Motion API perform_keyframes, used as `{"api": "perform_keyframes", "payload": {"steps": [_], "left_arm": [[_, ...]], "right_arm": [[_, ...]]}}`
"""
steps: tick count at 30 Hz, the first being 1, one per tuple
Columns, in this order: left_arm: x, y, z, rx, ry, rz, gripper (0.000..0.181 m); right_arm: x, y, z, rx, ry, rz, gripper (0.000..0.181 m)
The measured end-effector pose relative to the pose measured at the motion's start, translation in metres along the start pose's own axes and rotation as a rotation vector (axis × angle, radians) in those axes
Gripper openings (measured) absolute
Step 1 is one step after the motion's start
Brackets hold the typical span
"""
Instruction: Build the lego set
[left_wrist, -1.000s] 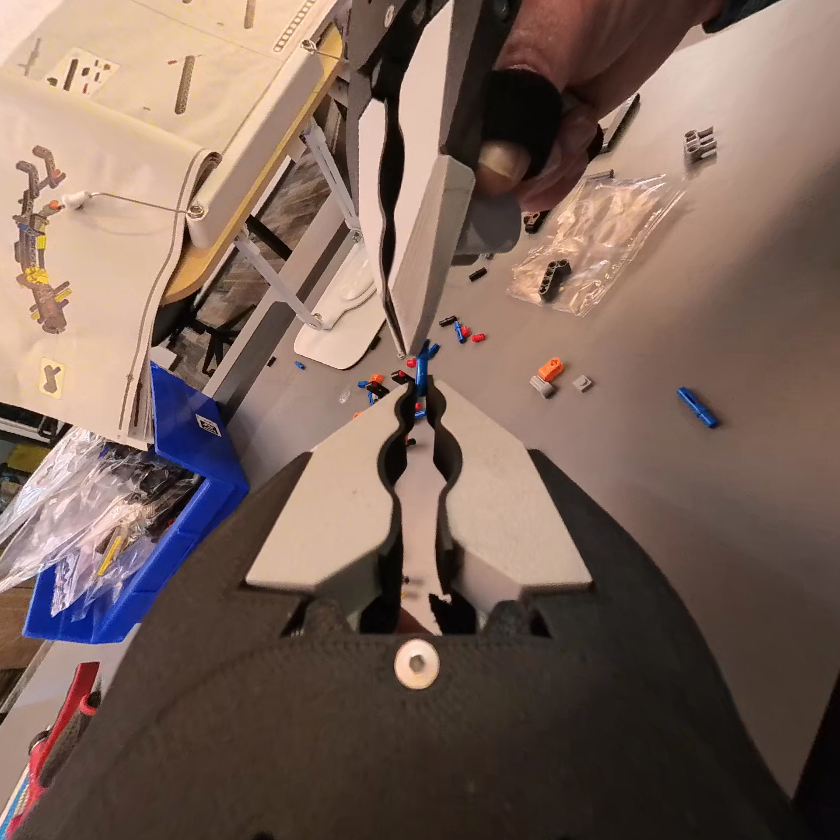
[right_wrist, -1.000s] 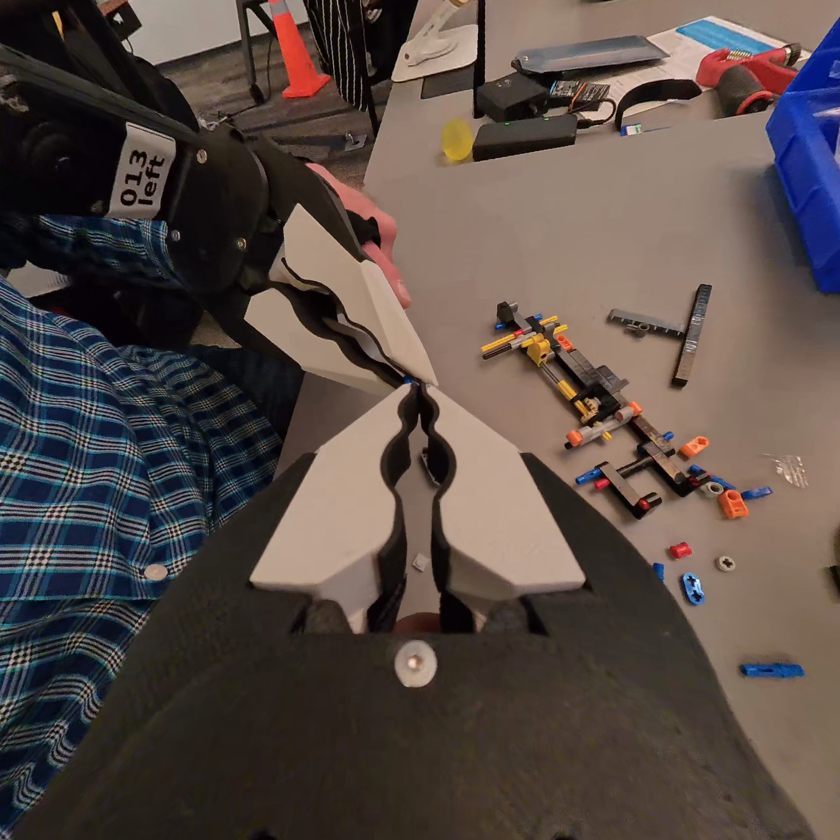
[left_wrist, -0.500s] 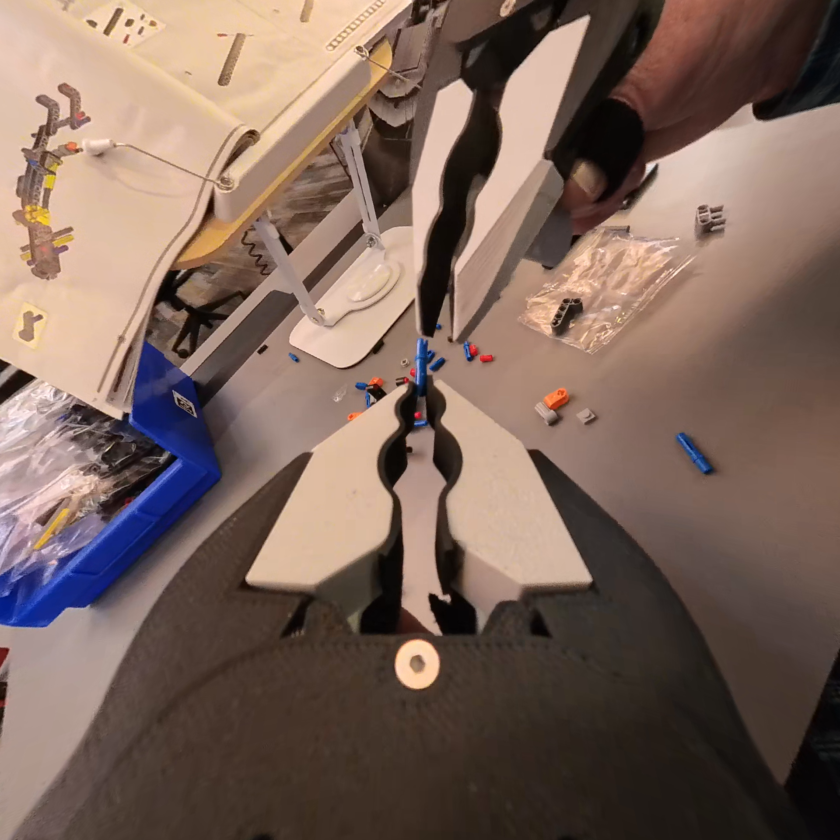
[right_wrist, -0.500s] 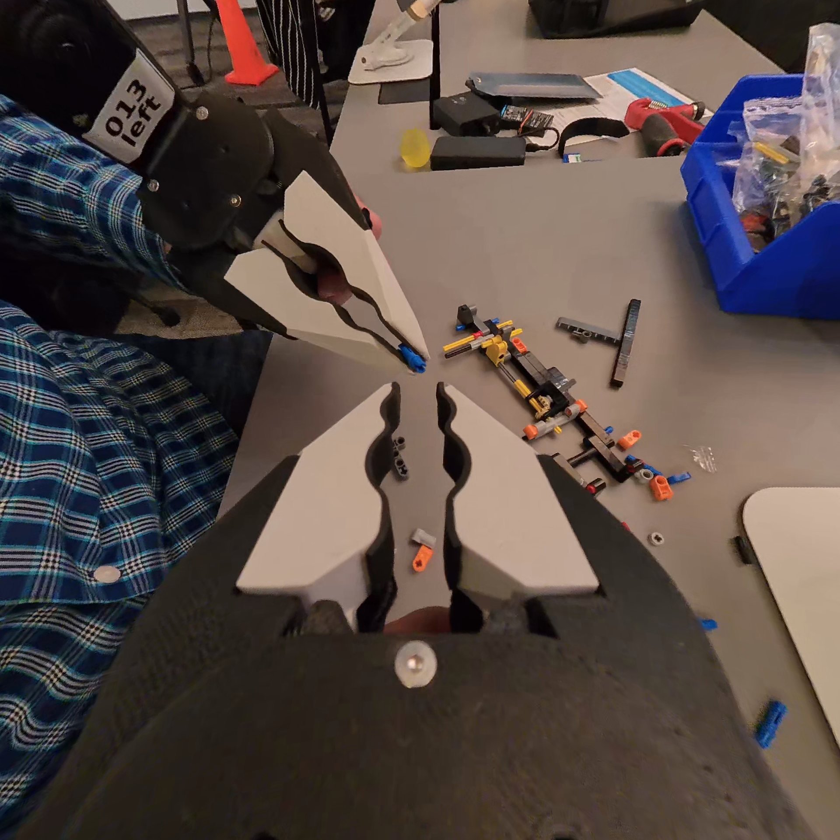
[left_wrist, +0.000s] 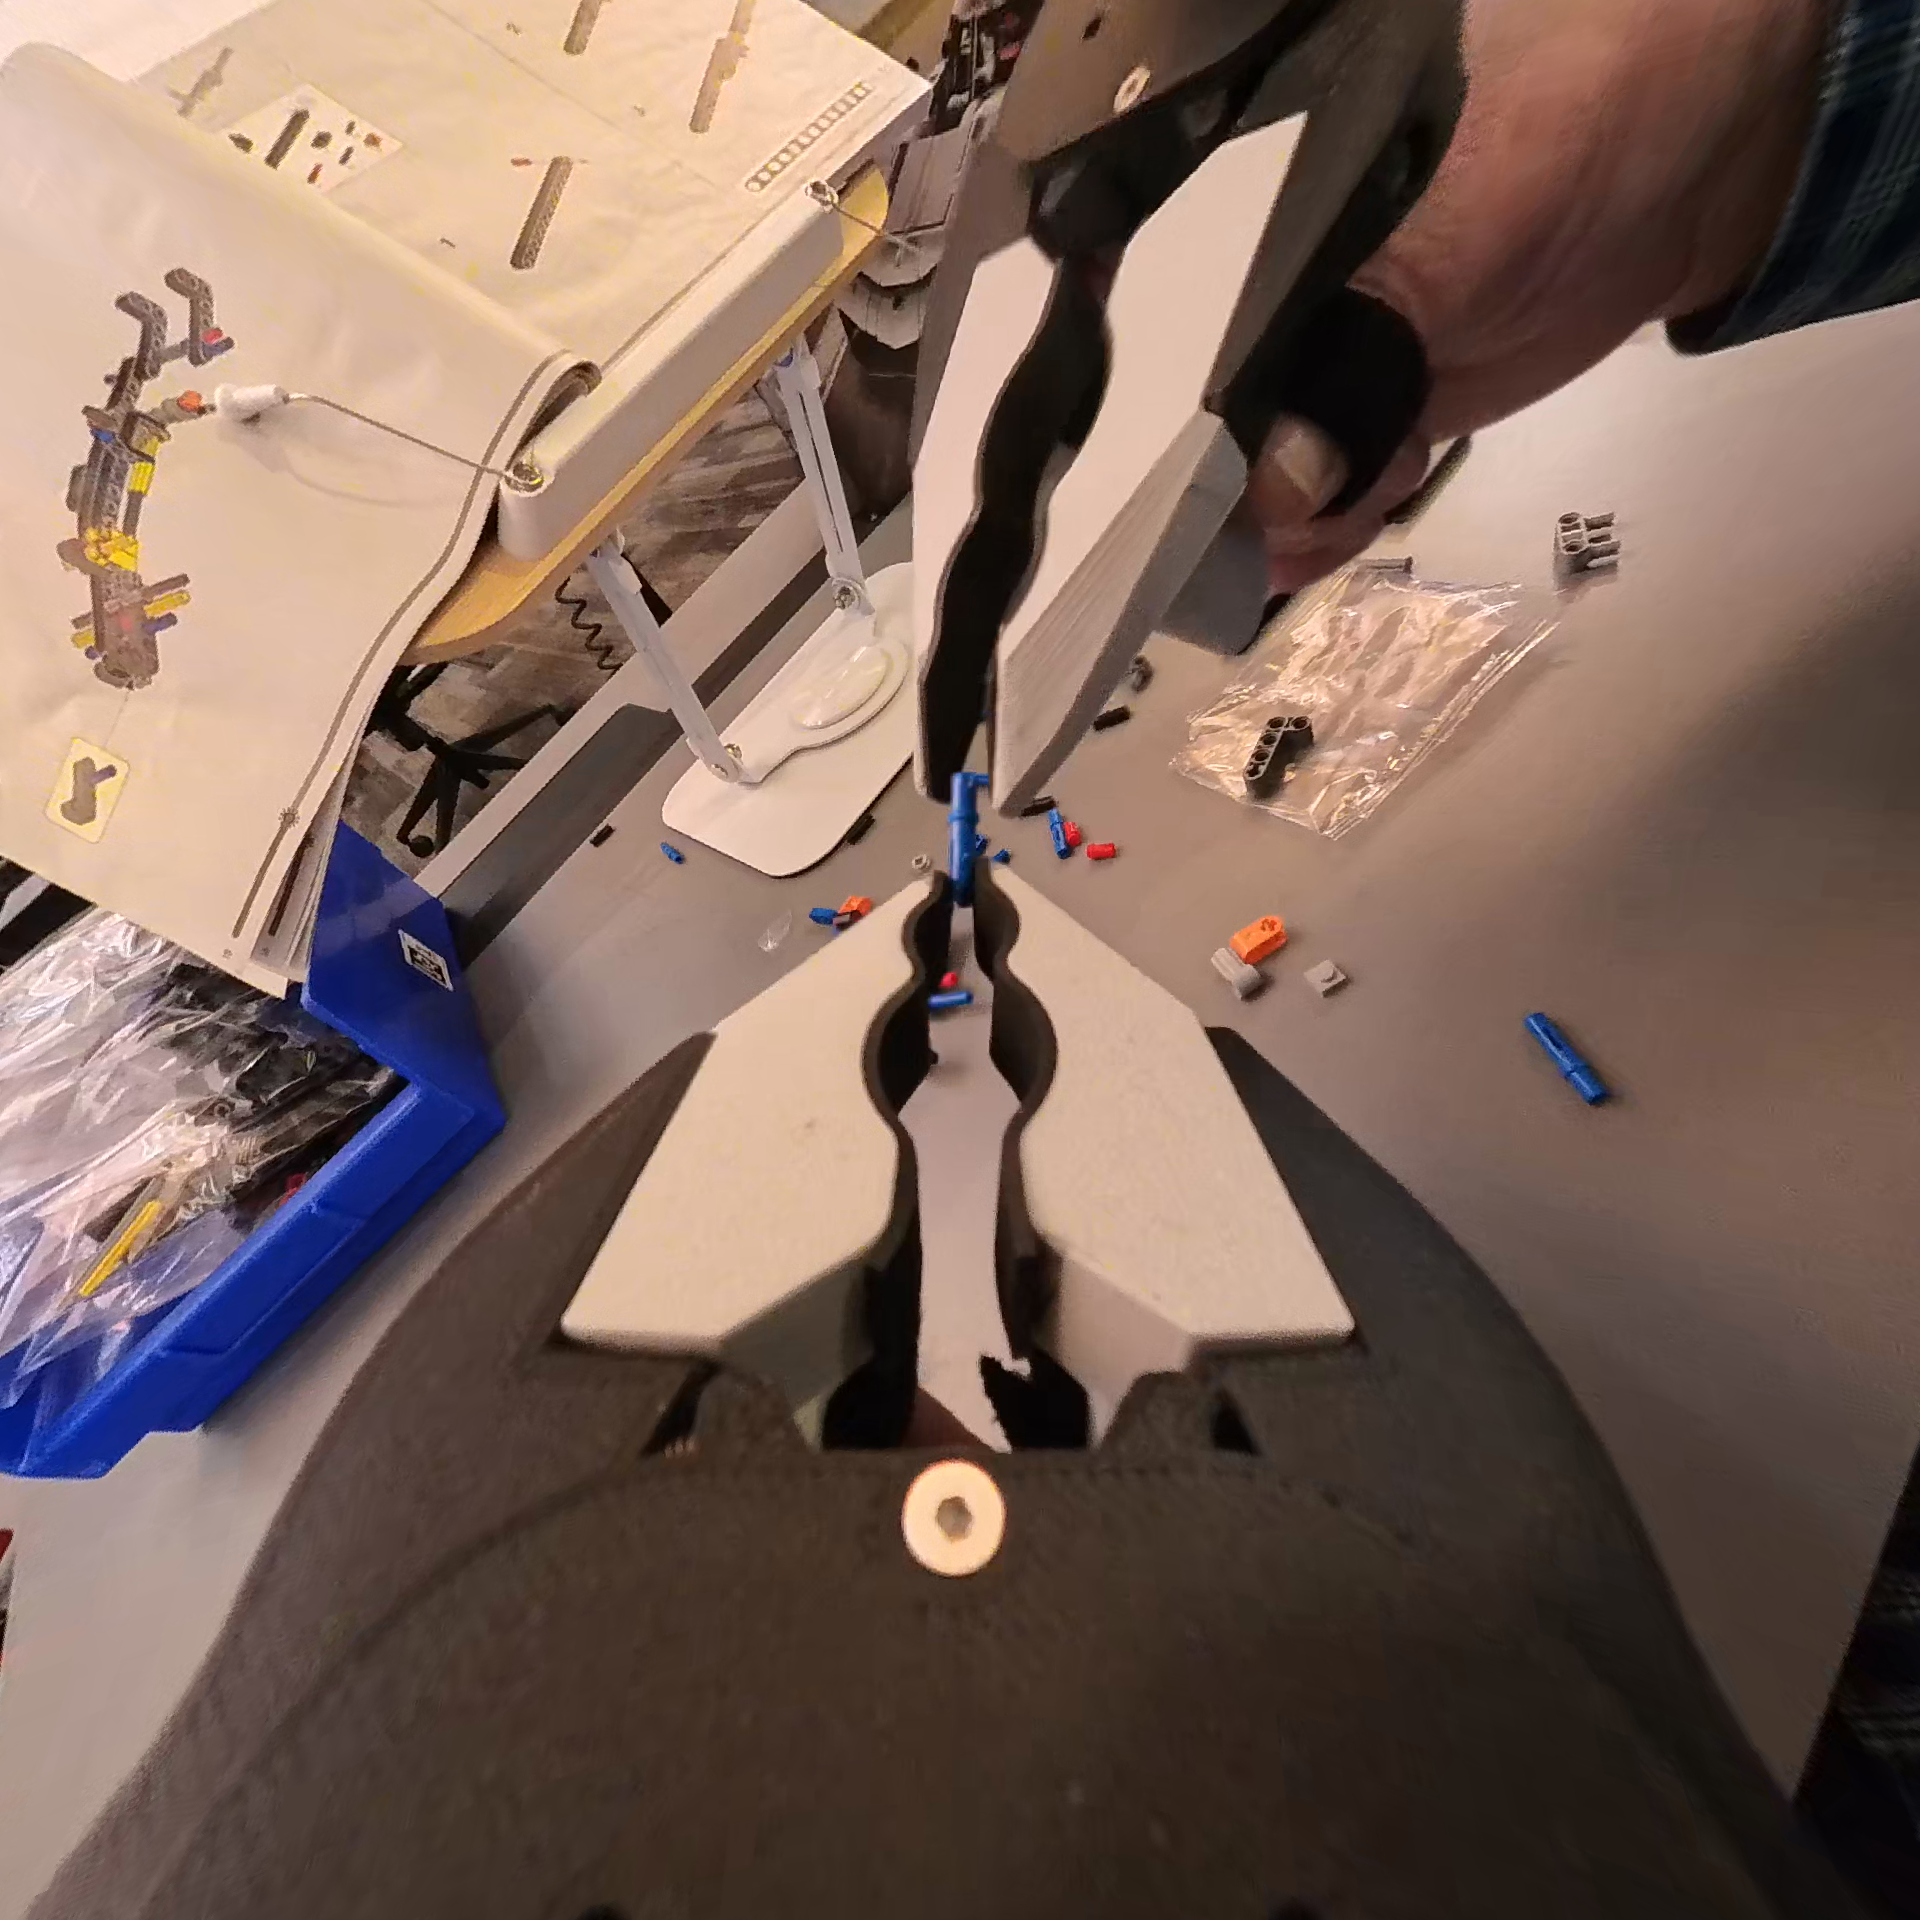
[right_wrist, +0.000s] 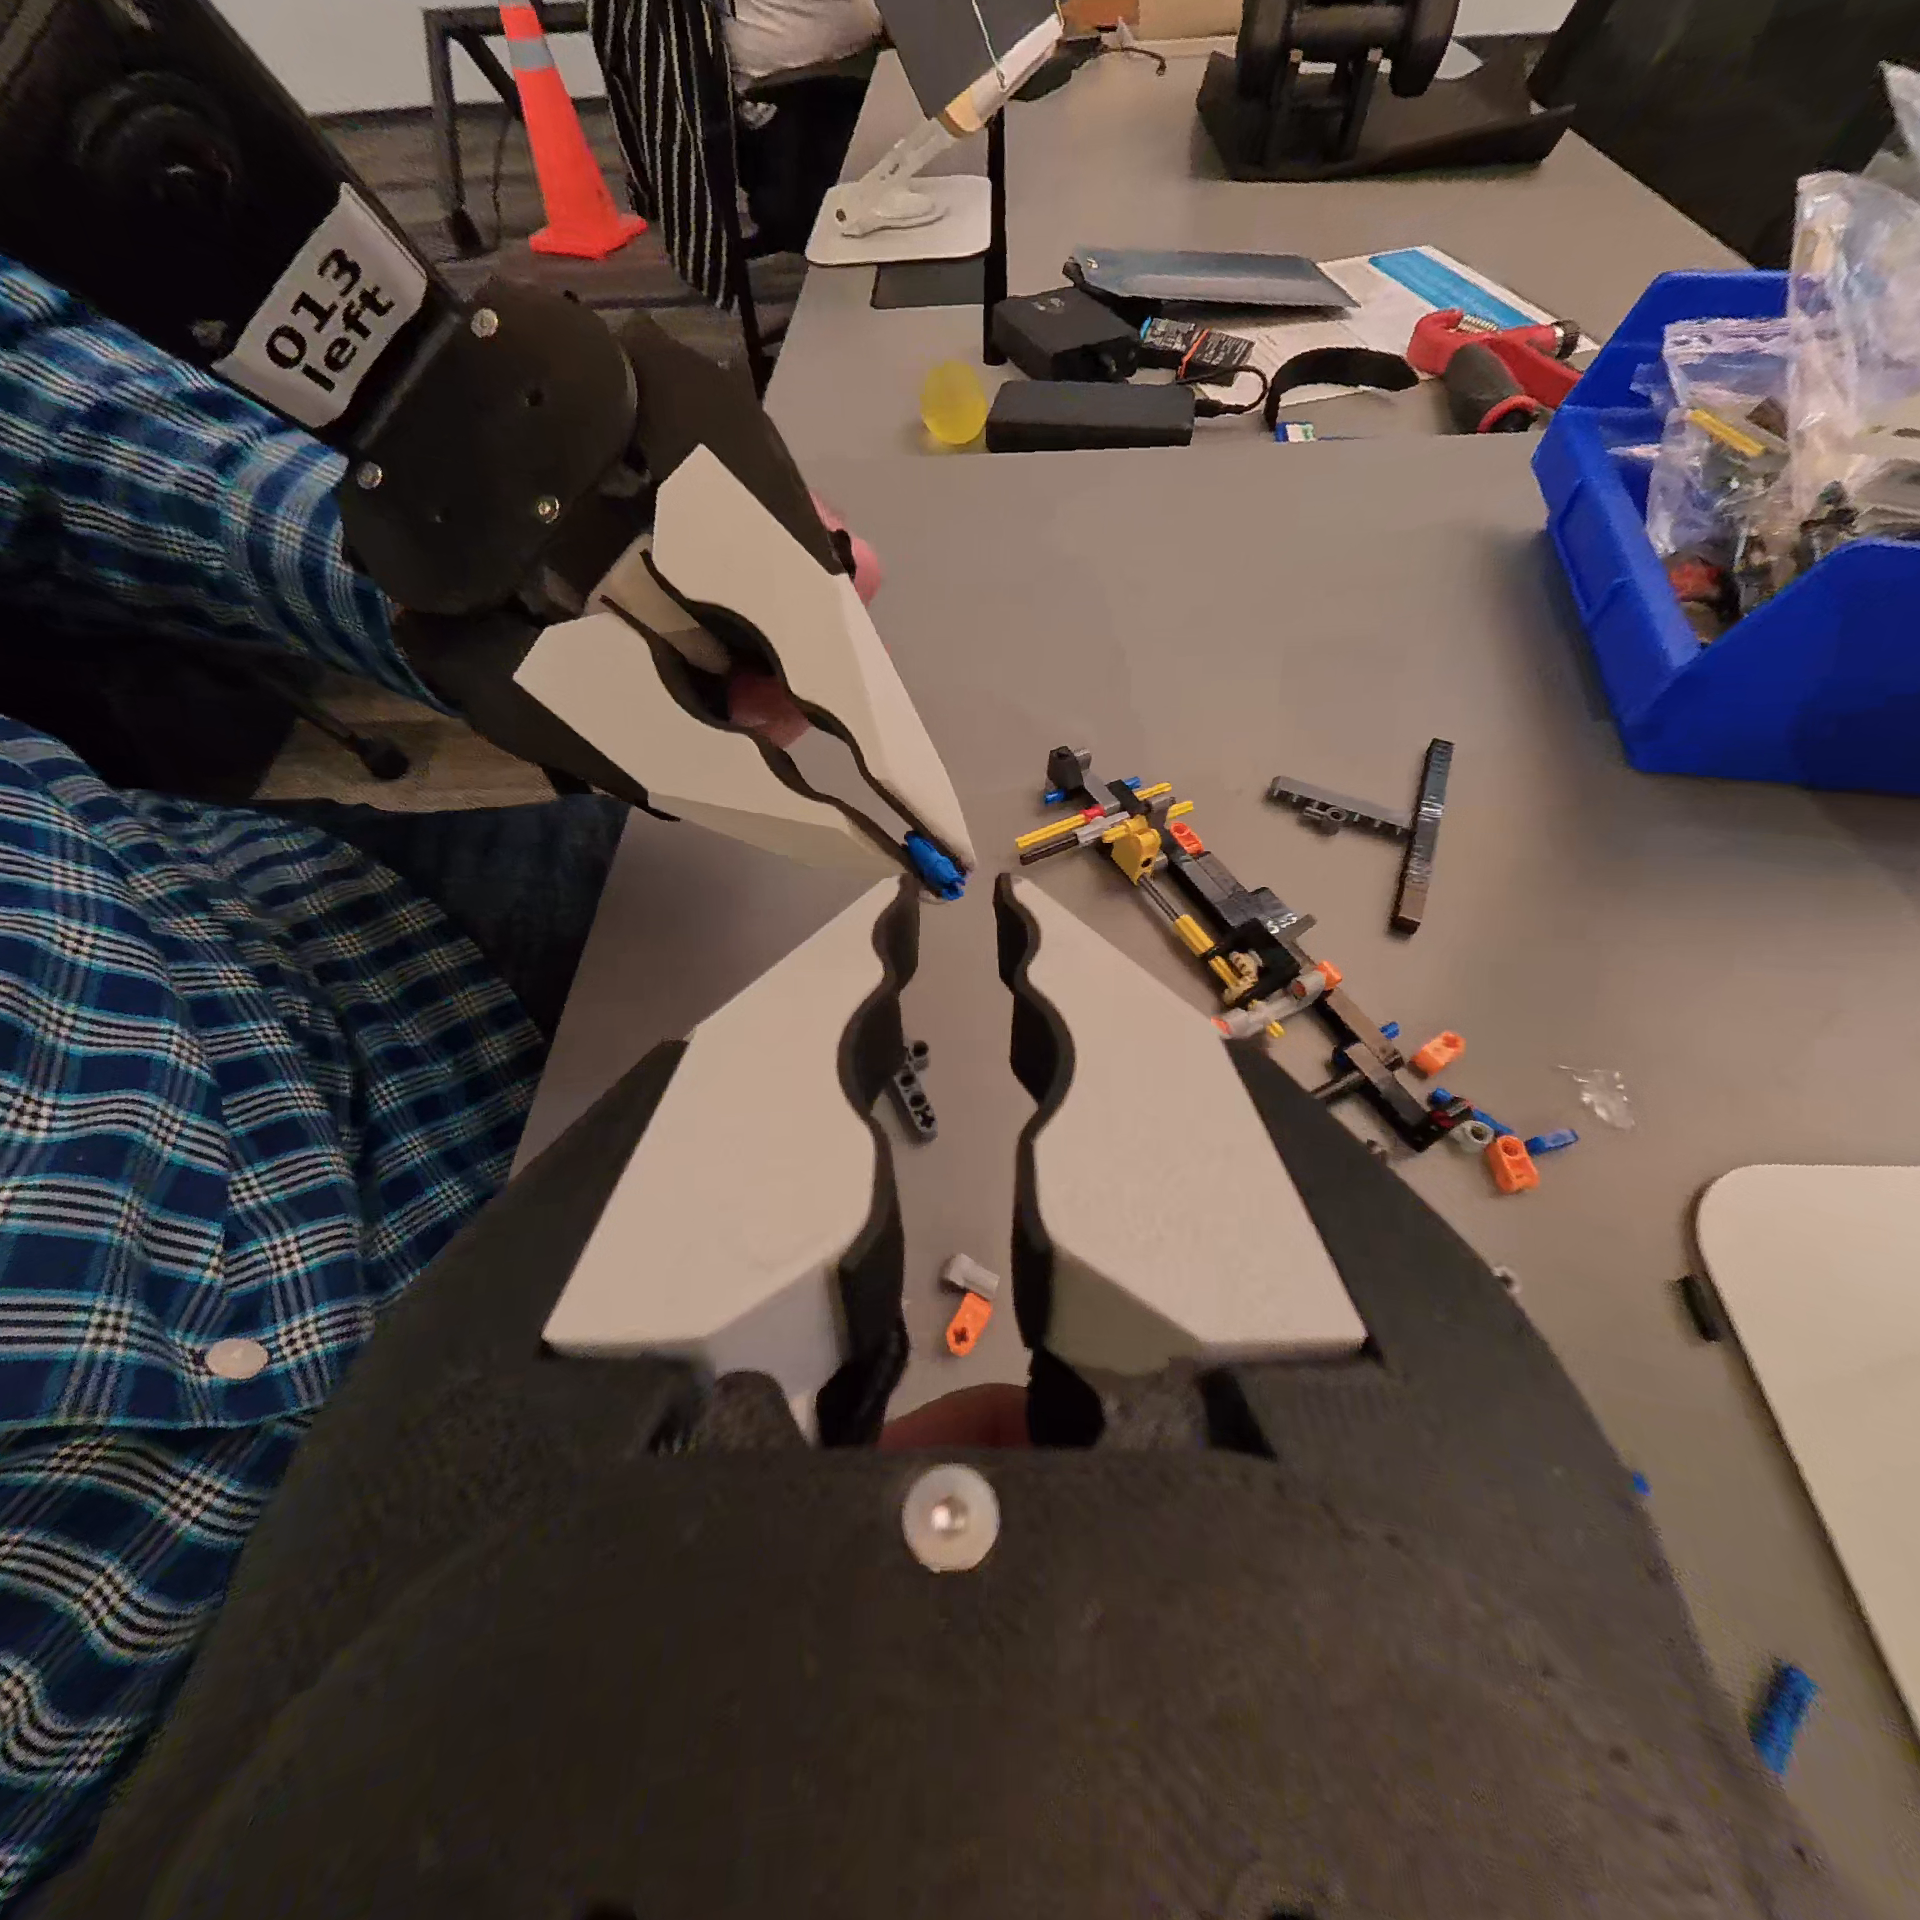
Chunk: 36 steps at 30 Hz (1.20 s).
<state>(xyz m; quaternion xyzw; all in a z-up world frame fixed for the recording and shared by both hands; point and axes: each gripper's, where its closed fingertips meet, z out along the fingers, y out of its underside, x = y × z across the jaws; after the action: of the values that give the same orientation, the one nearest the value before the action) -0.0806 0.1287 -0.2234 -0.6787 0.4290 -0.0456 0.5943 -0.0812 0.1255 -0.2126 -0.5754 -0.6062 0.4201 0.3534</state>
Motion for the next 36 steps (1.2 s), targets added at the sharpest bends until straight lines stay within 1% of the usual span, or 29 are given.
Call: {"api": "perform_keyframes", "payload": {"steps": [4, 13, 15, 17, 20, 21, 23, 26, 28, 30, 33, 36], "left_arm": [[0.002, -0.001, 0.0, 0.007, 0.002, 0.009, 0.002], [0.001, -0.004, 0.0, 0.025, 0.01, -0.013, 0.002], [0.0, -0.004, 0.0, 0.017, 0.009, -0.03, 0.002], [-0.001, -0.001, 0.0, 0.003, 0.013, -0.052, 0.002], [-0.002, 0.002, 0.001, -0.032, 0.044, -0.141, 0.002], [-0.003, 0.003, 0.001, -0.043, 0.04, -0.147, 0.002], [0.0, 0.005, 0.003, -0.09, 0.062, -0.118, 0.002], [0.005, 0.01, 0.003, -0.162, 0.073, -0.028, 0.002], [0.006, 0.012, 0.002, -0.203, 0.07, 0.039, 0.002], [0.007, 0.012, 0.0, -0.225, 0.079, 0.058, 0.001], [0.011, 0.012, 0.0, -0.249, 0.106, 0.055, 0.001], [0.012, 0.014, 0.0, -0.266, 0.109, 0.063, 0.002]], "right_arm": [[-0.004, -0.001, 0.001, 0.02, -0.044, 0.035, 0.005], [-0.005, -0.006, -0.001, 0.038, -0.037, 0.033, 0.004], [-0.001, -0.007, -0.001, 0.049, -0.003, 0.035, 0.008], [0.003, -0.008, -0.005, 0.036, 0.071, -0.058, 0.014], [-0.002, -0.013, -0.008, -0.038, 0.2, -0.36, 0.013], [-0.004, -0.013, -0.007, -0.082, 0.236, -0.467, 0.013], [-0.006, -0.006, -0.001, -0.197, 0.282, -0.644, 0.012], [-0.002, 0.007, 0.006, -0.343, 0.324, -0.808, 0.012], [0.004, 0.015, 0.007, -0.428, 0.343, -0.883, 0.01], [0.004, 0.019, 0.008, -0.462, 0.34, -0.921, 0.008], [0.004, 0.02, 0.01, -0.482, 0.343, -0.947, 0.002], [0.003, 0.024, 0.011, -0.47, 0.328, -0.913, 0.001]]}}
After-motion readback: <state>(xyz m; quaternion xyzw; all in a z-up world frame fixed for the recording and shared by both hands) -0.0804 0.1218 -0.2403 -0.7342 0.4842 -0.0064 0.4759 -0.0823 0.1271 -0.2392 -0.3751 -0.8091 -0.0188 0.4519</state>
